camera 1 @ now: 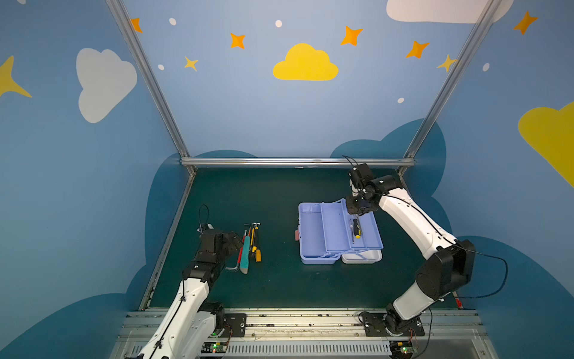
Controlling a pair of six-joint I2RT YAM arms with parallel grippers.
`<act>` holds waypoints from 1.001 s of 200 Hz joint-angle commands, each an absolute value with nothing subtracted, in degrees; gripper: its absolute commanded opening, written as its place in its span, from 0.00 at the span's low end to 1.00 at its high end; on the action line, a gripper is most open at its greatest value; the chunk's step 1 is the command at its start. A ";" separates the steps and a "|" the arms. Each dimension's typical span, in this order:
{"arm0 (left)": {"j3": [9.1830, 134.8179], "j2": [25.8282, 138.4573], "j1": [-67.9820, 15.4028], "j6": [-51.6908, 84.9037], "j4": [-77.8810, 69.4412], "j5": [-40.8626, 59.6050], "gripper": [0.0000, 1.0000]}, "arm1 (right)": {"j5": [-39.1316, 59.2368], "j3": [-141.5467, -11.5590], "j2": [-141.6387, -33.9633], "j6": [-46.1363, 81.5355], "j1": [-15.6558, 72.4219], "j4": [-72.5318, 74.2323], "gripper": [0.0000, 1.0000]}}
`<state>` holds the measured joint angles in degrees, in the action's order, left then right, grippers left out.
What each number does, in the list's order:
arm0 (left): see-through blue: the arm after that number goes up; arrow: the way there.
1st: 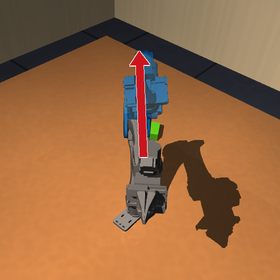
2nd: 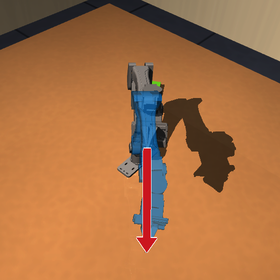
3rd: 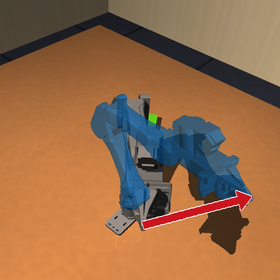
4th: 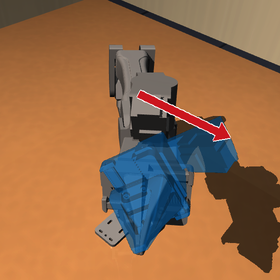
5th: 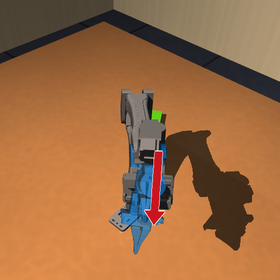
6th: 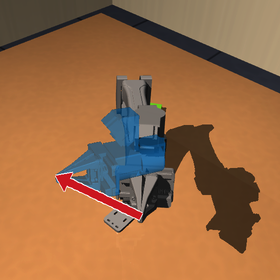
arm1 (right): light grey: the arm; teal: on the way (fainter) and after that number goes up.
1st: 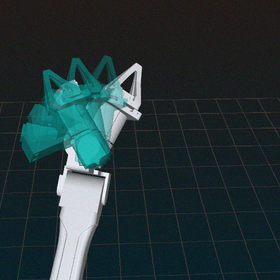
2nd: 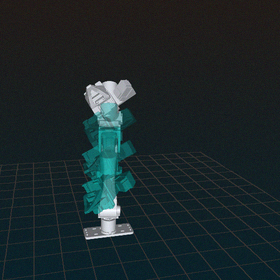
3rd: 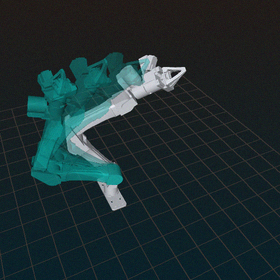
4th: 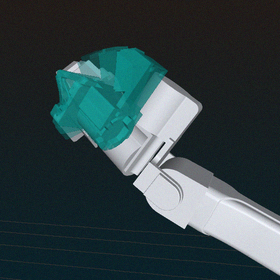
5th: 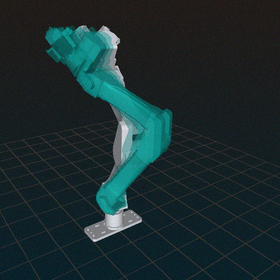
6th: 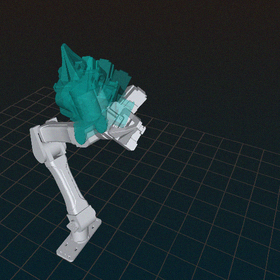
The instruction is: Pack the tool kit
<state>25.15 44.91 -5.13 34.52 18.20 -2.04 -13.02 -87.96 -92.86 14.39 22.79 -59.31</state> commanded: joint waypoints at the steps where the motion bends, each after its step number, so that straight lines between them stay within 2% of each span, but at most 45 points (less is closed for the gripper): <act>1: 25.05 45.18 -4.87 34.39 17.32 -2.71 1.00 | -14.20 -84.18 -90.94 13.52 19.35 -56.97 0.00; 80: 25.84 46.05 -4.90 34.98 17.30 -2.26 1.00 | -9.68 -79.52 -93.65 14.48 16.53 -52.98 0.00; 93: 25.77 45.97 -4.83 34.89 17.48 -2.29 1.00 | -8.98 -79.75 -94.19 14.81 16.52 -53.00 0.09; 112: 25.66 45.79 -4.91 34.63 17.46 -2.37 1.00 | -8.93 -80.55 -95.27 15.18 16.68 -53.69 0.32; 120: 25.75 45.70 -4.88 34.46 17.65 -2.47 1.00 | -9.64 -81.48 -95.89 15.45 16.74 -54.87 0.37; 147: 25.84 45.36 -4.84 34.41 17.77 -2.90 1.00 | -14.82 -86.14 -97.16 16.06 18.60 -59.97 0.41; 171: 25.94 45.08 -4.88 34.45 17.84 -3.16 1.00 | -19.48 -92.25 -96.94 16.82 25.33 -63.28 0.44; 184: 25.88 44.90 -4.90 34.45 17.91 -3.51 1.00 | -17.85 -94.98 -97.35 17.62 29.23 -62.71 0.46; 200: 25.71 44.65 -4.85 34.50 18.17 -4.03 1.00 | -10.70 -97.24 -99.24 18.85 34.11 -59.45 0.47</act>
